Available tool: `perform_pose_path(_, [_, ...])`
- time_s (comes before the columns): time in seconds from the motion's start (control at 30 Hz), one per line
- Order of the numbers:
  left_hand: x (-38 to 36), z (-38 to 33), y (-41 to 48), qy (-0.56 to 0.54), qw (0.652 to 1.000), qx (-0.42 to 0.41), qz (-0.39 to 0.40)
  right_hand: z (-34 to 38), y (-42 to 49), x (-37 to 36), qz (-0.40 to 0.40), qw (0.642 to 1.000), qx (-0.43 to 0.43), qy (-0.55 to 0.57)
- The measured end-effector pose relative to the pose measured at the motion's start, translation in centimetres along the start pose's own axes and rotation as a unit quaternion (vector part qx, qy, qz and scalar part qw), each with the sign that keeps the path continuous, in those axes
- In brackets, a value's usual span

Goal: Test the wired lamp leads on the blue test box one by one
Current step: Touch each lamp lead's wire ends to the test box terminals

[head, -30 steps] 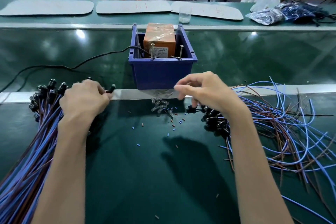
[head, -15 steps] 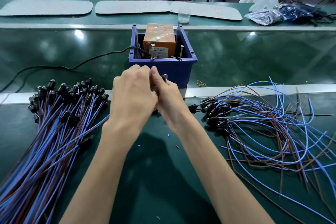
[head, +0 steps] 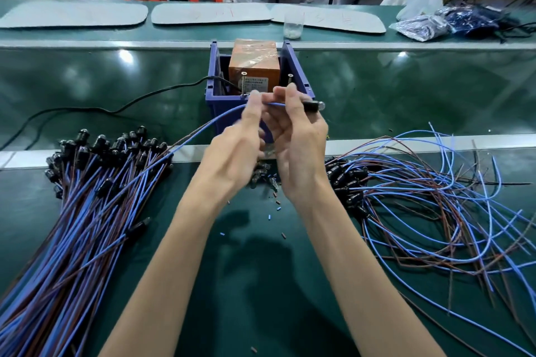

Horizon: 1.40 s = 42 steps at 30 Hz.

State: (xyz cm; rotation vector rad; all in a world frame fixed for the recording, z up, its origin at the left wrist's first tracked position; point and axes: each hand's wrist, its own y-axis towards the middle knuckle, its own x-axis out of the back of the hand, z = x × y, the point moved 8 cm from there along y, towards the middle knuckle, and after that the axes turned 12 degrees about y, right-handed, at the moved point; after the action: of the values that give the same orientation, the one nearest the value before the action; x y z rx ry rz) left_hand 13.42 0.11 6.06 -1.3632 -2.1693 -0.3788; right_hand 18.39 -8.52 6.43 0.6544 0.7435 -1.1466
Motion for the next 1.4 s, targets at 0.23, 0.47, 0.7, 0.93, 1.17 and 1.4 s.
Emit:
perform_pose_path(0.23, [1.7, 4.0, 0.0, -0.624, 0.747, 0.157, -0.168, 1.9, 1.1, 1.9, -0.046, 0.998, 0.028, -0.035])
perform_pose_path(0.47, [3.0, 6.1, -0.3, -0.743, 0.598, 0.173, -0.246, 3.6, 2.1, 4.9, -0.117, 0.993, 0.019, 0.024])
perform_pose_path(0.7, [4.8, 6.8, -0.6, -0.692, 0.642, 0.156, -0.292, 4.2, 2.4, 5.3, -0.095, 0.995, -0.03, 0.015])
perform_pose_path(0.93, [6.2, 5.3, 0.1, -0.532, 0.792, 0.078, -0.289, 4.2, 2.1, 3.9, -0.02, 0.997, -0.067, -0.034])
perform_pose_path(1.17, [3.6, 0.4, 0.2, -0.304, 0.936, -0.085, -0.153, 4.6, 1.6, 2.7, 0.02, 0.985, -0.022, -0.17])
perform_pose_path(1.4, [-0.4, -1.5, -0.3, -0.182, 0.971, -0.153, -0.026, 4.6, 1.2, 1.8, 0.064, 0.97, -0.02, -0.234])
